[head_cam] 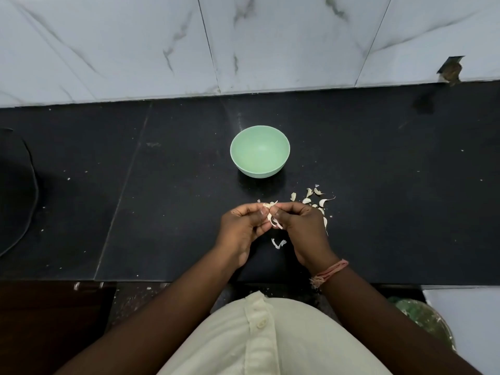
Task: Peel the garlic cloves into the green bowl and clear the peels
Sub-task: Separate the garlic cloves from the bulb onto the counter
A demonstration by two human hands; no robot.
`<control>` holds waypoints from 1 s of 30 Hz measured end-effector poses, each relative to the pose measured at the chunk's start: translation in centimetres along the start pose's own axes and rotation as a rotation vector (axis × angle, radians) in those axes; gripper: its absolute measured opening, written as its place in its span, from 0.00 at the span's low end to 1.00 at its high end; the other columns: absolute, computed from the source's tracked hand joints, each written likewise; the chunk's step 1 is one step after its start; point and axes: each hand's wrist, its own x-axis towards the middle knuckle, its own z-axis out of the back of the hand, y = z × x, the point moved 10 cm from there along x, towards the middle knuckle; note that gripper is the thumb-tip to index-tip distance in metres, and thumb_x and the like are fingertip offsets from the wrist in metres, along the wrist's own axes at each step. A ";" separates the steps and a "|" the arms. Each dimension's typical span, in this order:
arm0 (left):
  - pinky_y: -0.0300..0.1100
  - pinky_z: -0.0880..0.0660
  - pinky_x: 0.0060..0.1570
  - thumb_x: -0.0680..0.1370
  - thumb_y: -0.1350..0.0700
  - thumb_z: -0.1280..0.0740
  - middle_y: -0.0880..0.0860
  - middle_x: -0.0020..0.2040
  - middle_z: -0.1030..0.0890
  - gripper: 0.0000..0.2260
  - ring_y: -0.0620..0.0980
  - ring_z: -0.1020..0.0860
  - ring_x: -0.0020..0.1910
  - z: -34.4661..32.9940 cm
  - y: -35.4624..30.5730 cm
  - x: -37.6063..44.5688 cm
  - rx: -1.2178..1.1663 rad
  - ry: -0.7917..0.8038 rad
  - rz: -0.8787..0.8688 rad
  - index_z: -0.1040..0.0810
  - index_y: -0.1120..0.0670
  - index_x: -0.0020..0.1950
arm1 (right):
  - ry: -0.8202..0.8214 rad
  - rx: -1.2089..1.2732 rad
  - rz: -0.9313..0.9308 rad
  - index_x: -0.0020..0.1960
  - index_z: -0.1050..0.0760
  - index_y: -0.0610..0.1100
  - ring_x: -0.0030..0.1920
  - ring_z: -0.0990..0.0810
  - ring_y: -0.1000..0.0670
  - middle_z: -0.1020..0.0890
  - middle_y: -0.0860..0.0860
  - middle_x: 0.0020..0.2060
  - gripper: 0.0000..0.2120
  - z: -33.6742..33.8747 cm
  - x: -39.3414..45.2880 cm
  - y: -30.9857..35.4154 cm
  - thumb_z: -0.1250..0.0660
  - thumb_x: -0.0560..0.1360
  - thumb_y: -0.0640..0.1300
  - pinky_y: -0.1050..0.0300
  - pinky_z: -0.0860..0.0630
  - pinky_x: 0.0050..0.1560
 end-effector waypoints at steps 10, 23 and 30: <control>0.36 0.21 0.36 0.77 0.70 0.32 0.58 0.40 0.15 0.03 0.48 0.17 0.36 0.8 -0.3 -0.1 0.028 -0.156 -0.038 0.18 0.67 0.48 | -0.066 -0.257 0.230 0.45 0.18 0.42 0.37 0.19 0.62 0.15 0.53 0.38 0.09 -1.3 -0.8 1.3 0.33 0.77 0.31 0.69 0.24 0.42; 0.37 0.19 0.38 0.78 0.63 0.30 0.56 0.38 0.16 0.04 0.45 0.17 0.34 0.7 -0.3 0.5 -0.156 -0.079 0.066 0.22 0.61 0.51 | 0.022 -0.463 0.324 0.53 0.18 0.51 0.45 0.18 0.58 0.16 0.56 0.45 0.13 -2.3 -0.5 1.9 0.29 0.74 0.35 0.65 0.23 0.49; 0.37 0.19 0.43 0.77 0.66 0.30 0.57 0.47 0.15 0.08 0.49 0.15 0.42 0.8 -0.9 0.9 -0.171 -0.026 0.027 0.19 0.62 0.56 | -0.048 -0.650 0.485 0.46 0.16 0.47 0.45 0.18 0.59 0.16 0.57 0.41 0.05 -2.2 -0.5 3.4 0.29 0.76 0.39 0.67 0.26 0.47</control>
